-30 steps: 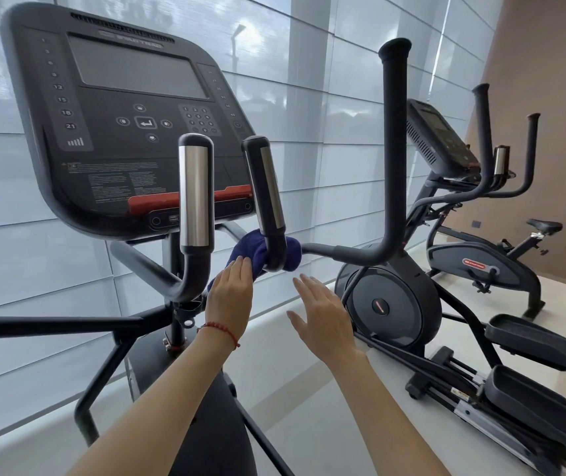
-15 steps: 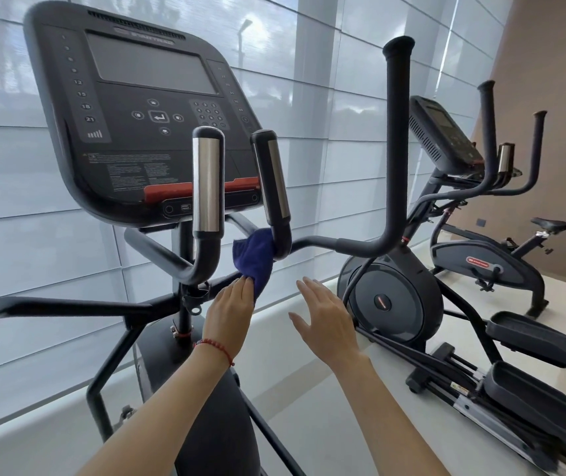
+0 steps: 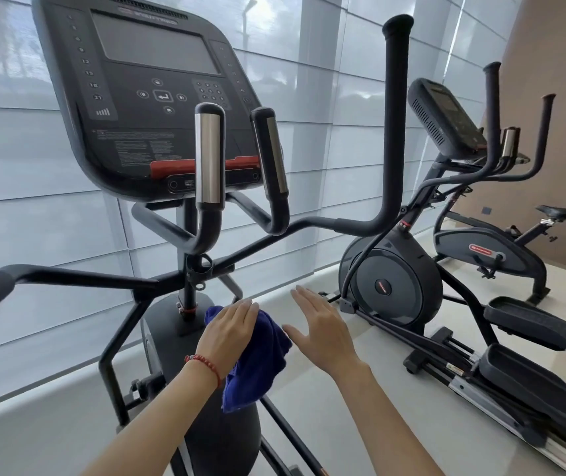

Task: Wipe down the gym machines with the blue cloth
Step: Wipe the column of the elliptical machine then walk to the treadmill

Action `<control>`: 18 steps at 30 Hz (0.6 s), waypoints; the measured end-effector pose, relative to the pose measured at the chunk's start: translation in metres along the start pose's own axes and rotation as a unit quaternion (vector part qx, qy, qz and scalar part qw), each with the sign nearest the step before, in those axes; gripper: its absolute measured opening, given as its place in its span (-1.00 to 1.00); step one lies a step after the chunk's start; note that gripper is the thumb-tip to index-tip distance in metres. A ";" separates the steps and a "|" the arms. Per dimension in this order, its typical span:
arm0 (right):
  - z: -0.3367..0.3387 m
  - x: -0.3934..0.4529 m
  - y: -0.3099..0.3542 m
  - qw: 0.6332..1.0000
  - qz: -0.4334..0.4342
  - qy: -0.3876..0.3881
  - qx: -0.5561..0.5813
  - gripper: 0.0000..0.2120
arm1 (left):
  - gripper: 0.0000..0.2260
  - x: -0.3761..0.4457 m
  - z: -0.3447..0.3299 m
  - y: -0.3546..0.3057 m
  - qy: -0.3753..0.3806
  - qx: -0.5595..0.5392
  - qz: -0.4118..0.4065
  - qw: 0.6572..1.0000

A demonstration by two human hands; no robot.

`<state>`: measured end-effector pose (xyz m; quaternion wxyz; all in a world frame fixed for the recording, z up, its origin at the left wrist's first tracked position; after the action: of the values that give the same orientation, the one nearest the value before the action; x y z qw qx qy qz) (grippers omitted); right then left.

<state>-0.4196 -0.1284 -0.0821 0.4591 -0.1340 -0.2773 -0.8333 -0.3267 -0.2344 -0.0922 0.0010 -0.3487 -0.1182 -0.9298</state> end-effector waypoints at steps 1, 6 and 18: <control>-0.001 -0.005 0.002 1.000 0.005 0.004 0.001 -0.42 | -0.31 -0.003 0.002 -0.004 0.000 -0.001 -0.002 1.000; -0.006 -0.025 0.016 0.999 0.016 0.029 0.027 -0.42 | -0.33 -0.018 0.014 -0.020 -0.011 0.003 -0.012 1.000; -0.032 -0.072 0.057 0.996 0.028 0.029 0.076 -0.38 | -0.45 -0.057 0.045 -0.049 -0.009 -0.007 0.009 1.000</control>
<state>-0.3315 -0.1218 -0.1233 0.4991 -0.0823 -0.3228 -0.7999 -0.2586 -0.1813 -0.1077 0.0059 -0.3582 -0.1089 -0.9273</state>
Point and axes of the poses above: each hand's wrist, its own x-axis towards the middle knuckle, its own z-axis out of the back of the hand, y = z × x, the point moved 7 cm from there along x, towards the middle knuckle, and after that the axes turned 6 degrees about -z, right-handed, at the moved point
